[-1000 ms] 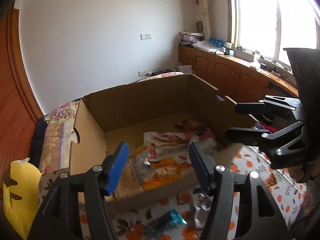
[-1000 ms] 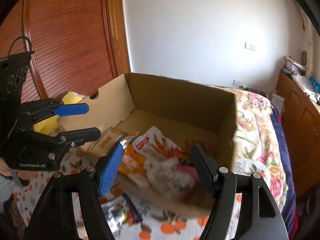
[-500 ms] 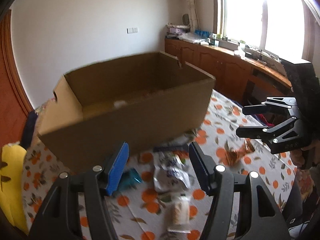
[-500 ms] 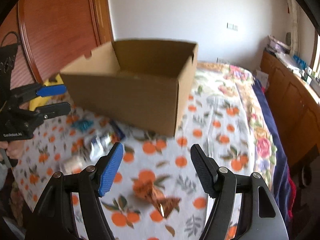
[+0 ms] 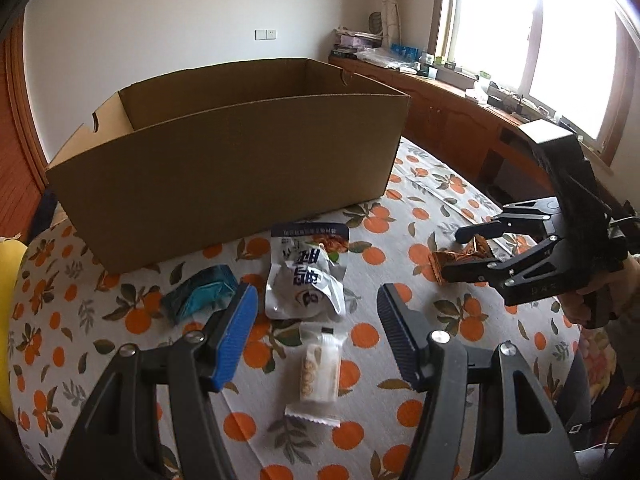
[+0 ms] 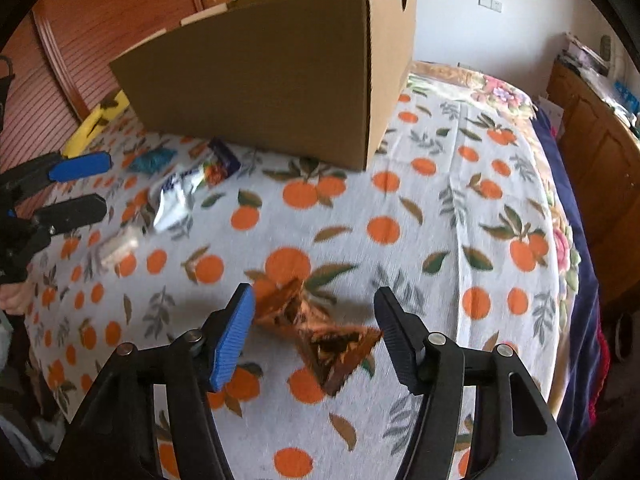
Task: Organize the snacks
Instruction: 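Lower the right tool onto the copper-wrapped candy while the left tool approaches the white-and-blue pouch, then close the right tool on the copper candy while the left tool grasps the white-and-blue pouch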
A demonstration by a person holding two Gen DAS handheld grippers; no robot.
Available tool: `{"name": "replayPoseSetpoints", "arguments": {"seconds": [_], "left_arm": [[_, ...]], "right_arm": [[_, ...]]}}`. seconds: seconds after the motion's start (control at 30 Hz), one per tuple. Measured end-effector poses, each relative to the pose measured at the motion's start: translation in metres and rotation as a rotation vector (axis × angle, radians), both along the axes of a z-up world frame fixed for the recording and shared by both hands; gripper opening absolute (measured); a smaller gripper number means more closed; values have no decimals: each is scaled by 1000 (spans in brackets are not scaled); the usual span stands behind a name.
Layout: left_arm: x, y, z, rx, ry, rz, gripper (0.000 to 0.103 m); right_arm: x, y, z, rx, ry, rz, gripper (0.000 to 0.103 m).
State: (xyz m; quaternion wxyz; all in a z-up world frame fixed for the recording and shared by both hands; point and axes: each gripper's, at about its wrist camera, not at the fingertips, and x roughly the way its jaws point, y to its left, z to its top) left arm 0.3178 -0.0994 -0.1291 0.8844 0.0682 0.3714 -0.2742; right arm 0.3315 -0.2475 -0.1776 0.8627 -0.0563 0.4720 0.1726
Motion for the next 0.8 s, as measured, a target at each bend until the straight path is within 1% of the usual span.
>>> {"name": "replayPoseSetpoints", "arguments": {"seconds": [0.13, 0.2, 0.27, 0.3, 0.47, 0.6, 0.7, 0.8], "left_arm": [[1, -1, -3, 9, 7, -3, 63], [3, -2, -5, 15, 13, -4, 63], [6, -5, -10, 26, 23, -3, 63], [8, -6, -12, 30, 29, -6, 63], [19, -15, -21, 46, 51, -8, 63], [28, -20, -24, 51, 61, -13, 62], [34, -22, -25, 51, 69, -14, 61], [40, -25, -27, 56, 82, -27, 61]], "right_arm": [[-11, 3, 0, -38, -6, 20, 59], [-15, 6, -1, -54, -12, 26, 56], [-19, 10, -3, -80, -24, 34, 49], [-21, 11, -4, -91, -35, 37, 49], [-26, 6, -5, -66, -70, 9, 35], [-32, 4, -5, -41, -100, 1, 27], [-37, 3, -6, -36, -130, 1, 25], [-39, 4, -7, -39, -147, 3, 25]]}}
